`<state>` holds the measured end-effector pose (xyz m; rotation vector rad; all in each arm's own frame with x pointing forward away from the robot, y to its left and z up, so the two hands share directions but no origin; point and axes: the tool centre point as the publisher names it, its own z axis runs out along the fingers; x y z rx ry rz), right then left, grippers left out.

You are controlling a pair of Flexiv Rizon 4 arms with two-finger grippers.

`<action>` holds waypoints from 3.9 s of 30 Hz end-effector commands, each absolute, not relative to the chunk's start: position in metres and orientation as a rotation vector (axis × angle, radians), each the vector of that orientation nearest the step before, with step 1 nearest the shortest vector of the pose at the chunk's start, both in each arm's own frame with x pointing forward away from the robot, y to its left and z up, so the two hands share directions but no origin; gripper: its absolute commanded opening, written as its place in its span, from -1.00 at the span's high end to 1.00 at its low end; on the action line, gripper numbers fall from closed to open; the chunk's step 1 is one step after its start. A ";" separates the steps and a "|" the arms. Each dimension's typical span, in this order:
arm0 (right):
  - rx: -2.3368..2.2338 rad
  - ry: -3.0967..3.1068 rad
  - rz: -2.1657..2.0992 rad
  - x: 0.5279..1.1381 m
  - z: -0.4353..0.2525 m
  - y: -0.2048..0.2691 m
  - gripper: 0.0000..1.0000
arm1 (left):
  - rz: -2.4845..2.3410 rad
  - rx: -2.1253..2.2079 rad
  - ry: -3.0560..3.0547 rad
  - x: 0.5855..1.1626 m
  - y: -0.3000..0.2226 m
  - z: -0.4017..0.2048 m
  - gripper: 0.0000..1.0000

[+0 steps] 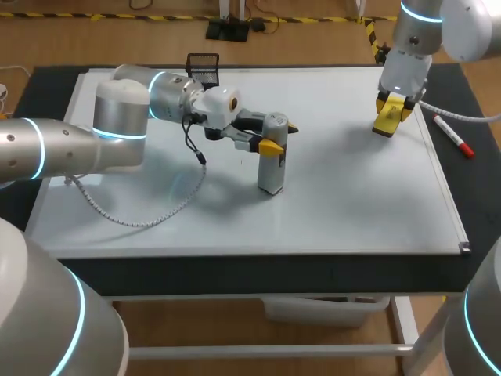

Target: Pick up the inspection probe, press it on each red-marked spot on the whiteboard one by one, put down the probe, pick up the eraser, and wipe off all the red marks.

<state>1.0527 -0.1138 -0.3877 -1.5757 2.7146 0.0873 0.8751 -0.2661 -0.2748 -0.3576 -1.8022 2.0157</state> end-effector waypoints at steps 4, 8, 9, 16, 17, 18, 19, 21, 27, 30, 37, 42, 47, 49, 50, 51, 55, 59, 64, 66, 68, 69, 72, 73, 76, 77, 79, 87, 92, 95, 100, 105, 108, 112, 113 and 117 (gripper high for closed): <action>-1.580 2.716 0.084 1.054 -0.387 -0.114 1.00 | 2.024 -0.363 -1.808 0.879 -0.266 -0.275 1.00; -1.580 2.716 0.084 1.054 -0.387 -0.114 1.00 | 2.049 -0.358 -1.809 0.883 -0.260 -0.268 1.00; -1.580 2.716 0.084 1.054 -0.387 -0.114 1.00 | 2.056 -0.352 -1.812 0.885 -0.257 -0.266 1.00; -1.580 2.716 0.084 1.054 -0.387 -0.114 1.00 | 2.134 -0.288 -1.849 0.910 -0.235 -0.250 1.00; -1.580 2.716 0.084 1.054 -0.387 -0.114 1.00 | 2.145 -0.279 -1.858 0.915 -0.231 -0.248 1.00; -1.580 2.716 0.084 1.054 -0.387 -0.114 1.00 | 2.158 -0.270 -1.869 0.920 -0.227 -0.247 1.00; -1.580 2.716 0.084 1.054 -0.387 -0.114 1.00 | 2.169 -0.259 -1.880 0.926 -0.222 -0.245 1.00; -1.580 2.716 0.084 1.054 -0.387 -0.114 1.00 | 2.187 -0.239 -1.903 0.937 -0.214 -0.244 1.00; -1.580 2.716 0.084 1.054 -0.387 -0.114 1.00 | 2.236 -0.160 -1.981 0.966 -0.192 -0.243 1.00; -1.580 2.716 0.084 1.054 -0.387 -0.114 1.00 | 2.248 -0.129 -2.012 0.979 -0.180 -0.243 1.00; -1.580 2.716 0.084 1.054 -0.387 -0.114 1.00 | 2.327 -0.028 -2.062 1.011 -0.149 -0.240 1.00; -1.580 2.716 0.084 1.054 -0.387 -0.114 1.00 | 2.385 0.049 -2.087 1.030 -0.127 -0.238 1.00; -1.580 2.716 0.084 1.054 -0.387 -0.114 1.00 | 2.428 0.097 -2.106 1.045 -0.105 -0.236 1.00; -1.580 2.716 0.084 1.054 -0.387 -0.114 1.00 | 2.438 0.109 -2.117 1.050 -0.096 -0.236 1.00; -1.580 2.716 0.084 1.054 -0.387 -0.114 1.00 | 2.445 0.122 -2.120 1.052 -0.091 -0.236 1.00; -1.580 2.716 0.084 1.054 -0.387 -0.114 1.00 | 2.451 0.136 -2.124 1.054 -0.087 -0.237 1.00; -1.580 2.716 0.084 1.054 -0.387 -0.114 1.00 | 2.469 0.171 -2.137 1.060 -0.073 -0.237 1.00; -1.580 2.716 0.084 1.054 -0.387 -0.114 1.00 | 2.478 0.196 -2.152 1.062 -0.064 -0.238 1.00; -1.580 2.716 0.084 1.054 -0.387 -0.114 1.00 | 2.470 0.232 -2.185 1.065 -0.051 -0.239 1.00; -1.580 2.716 0.084 1.054 -0.387 -0.114 1.00 | 2.470 0.232 -2.185 1.065 -0.051 -0.239 1.00; -1.580 2.716 0.084 1.054 -0.387 -0.114 1.00 | 2.470 0.232 -2.185 1.065 -0.051 -0.239 1.00; -1.580 2.716 0.084 1.054 -0.387 -0.114 1.00 | 2.470 0.232 -2.185 1.065 -0.051 -0.239 1.00; -1.580 2.716 0.084 1.054 -0.387 -0.114 1.00 | 2.470 0.232 -2.185 1.065 -0.051 -0.239 1.00; -1.580 2.716 0.084 1.054 -0.387 -0.114 1.00 | 2.470 0.232 -2.185 1.065 -0.051 -0.239 1.00; -1.580 2.716 0.084 1.054 -0.387 -0.114 1.00 | 2.470 0.232 -2.185 1.065 -0.051 -0.239 1.00; -1.600 2.708 0.080 1.052 -0.387 -0.110 1.00 | 2.470 0.232 -2.185 1.065 -0.051 -0.239 1.00; -1.630 2.694 0.073 1.046 -0.386 -0.101 1.00 | 2.470 0.232 -2.185 1.065 -0.051 -0.239 1.00; -1.762 2.644 0.062 1.009 -0.389 -0.051 1.00 | 2.470 0.232 -2.185 1.065 -0.051 -0.239 1.00; -1.844 2.608 0.075 0.984 -0.387 -0.012 1.00 | 2.470 0.232 -2.185 1.065 -0.051 -0.239 1.00; -1.887 2.576 0.095 0.970 -0.383 0.013 1.00 | 2.470 0.232 -2.185 1.065 -0.051 -0.239 1.00; -1.947 2.531 0.079 0.950 -0.377 0.056 1.00 | 2.470 0.232 -2.185 1.065 -0.051 -0.239 1.00; -1.993 2.491 0.098 0.937 -0.377 0.092 1.00 | 2.470 0.232 -2.185 1.065 -0.051 -0.239 1.00; -2.034 2.471 0.124 0.930 -0.380 0.109 1.00 | 2.470 0.232 -2.185 1.065 -0.051 -0.239 1.00; -2.090 2.439 0.151 0.921 -0.388 0.132 1.00 | 2.470 0.232 -2.185 1.065 -0.051 -0.239 1.00; -2.099 2.439 0.161 0.919 -0.390 0.137 1.00 | 2.470 0.232 -2.185 1.065 -0.051 -0.239 1.00; -2.148 2.418 0.179 0.910 -0.398 0.155 1.00 | 2.470 0.232 -2.185 1.065 -0.051 -0.239 1.00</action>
